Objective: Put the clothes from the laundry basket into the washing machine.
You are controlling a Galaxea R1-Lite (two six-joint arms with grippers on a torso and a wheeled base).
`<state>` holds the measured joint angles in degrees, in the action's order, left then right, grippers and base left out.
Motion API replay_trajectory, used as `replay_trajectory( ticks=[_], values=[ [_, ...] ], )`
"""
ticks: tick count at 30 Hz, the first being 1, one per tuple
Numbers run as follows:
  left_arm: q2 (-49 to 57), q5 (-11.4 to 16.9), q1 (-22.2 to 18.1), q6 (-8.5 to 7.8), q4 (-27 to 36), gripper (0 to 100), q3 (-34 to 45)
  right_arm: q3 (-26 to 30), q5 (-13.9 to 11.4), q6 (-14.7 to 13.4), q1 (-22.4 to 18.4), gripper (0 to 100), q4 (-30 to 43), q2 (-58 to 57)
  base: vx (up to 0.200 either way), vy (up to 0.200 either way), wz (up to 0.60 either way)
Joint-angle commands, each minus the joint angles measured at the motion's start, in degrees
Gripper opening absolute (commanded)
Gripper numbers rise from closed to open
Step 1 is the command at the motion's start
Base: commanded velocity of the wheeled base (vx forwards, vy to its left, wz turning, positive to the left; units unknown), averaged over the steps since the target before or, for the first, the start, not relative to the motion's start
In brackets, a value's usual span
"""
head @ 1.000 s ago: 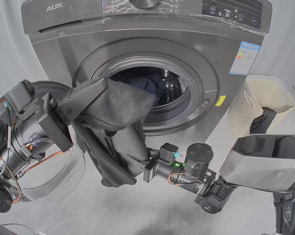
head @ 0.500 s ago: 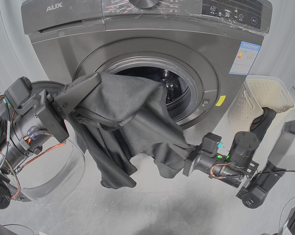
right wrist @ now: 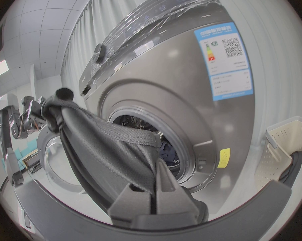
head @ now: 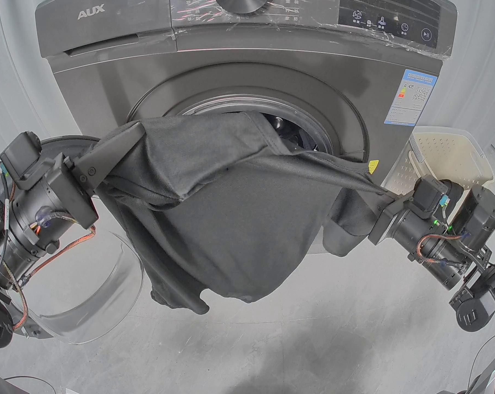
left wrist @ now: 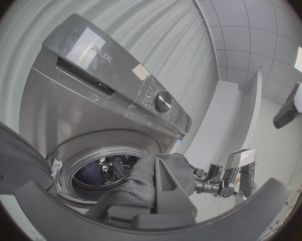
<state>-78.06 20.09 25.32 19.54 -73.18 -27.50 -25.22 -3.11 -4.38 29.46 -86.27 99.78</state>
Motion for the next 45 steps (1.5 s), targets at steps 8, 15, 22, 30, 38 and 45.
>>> replay_trajectory(
  ticks=[8, 15, 22, 30, 38, 45],
  values=[
    [-6.0, 0.0, -3.5, -0.21, -0.2, 0, 1.6, -2.7, -0.1, -0.5, -4.9, 0, -0.2, -1.3, 0.000, 0.000, 0.00],
    [-7.4, 0.1, -3.4, -0.03, -0.9, 0, 6.3, -1.4, -0.6, -0.6, -3.1, 0, -0.7, -1.3, 0.000, 0.000, 0.00],
    [-8.1, 1.2, -2.9, -0.12, -1.2, 0, 8.4, 1.2, -0.5, -0.6, -0.1, 0, -0.7, -1.5, 0.000, 0.000, 0.00],
    [-11.0, 1.9, -2.0, 0.06, -1.1, 0, 10.3, 2.1, -0.4, -1.1, 1.1, 0, -0.6, -1.4, 0.000, 0.000, 0.00],
    [-21.2, 1.7, -2.1, 0.41, -5.2, 0, 12.3, 1.7, -0.5, -1.1, 2.2, 0, -0.7, -1.4, 0.000, 0.000, 0.00],
    [-30.8, 1.4, -1.9, 1.38, -12.2, 100, 11.0, 1.6, 0.1, -1.1, 4.7, 0, -0.7, -0.9, 0.000, 0.000, 0.00]
  ],
)
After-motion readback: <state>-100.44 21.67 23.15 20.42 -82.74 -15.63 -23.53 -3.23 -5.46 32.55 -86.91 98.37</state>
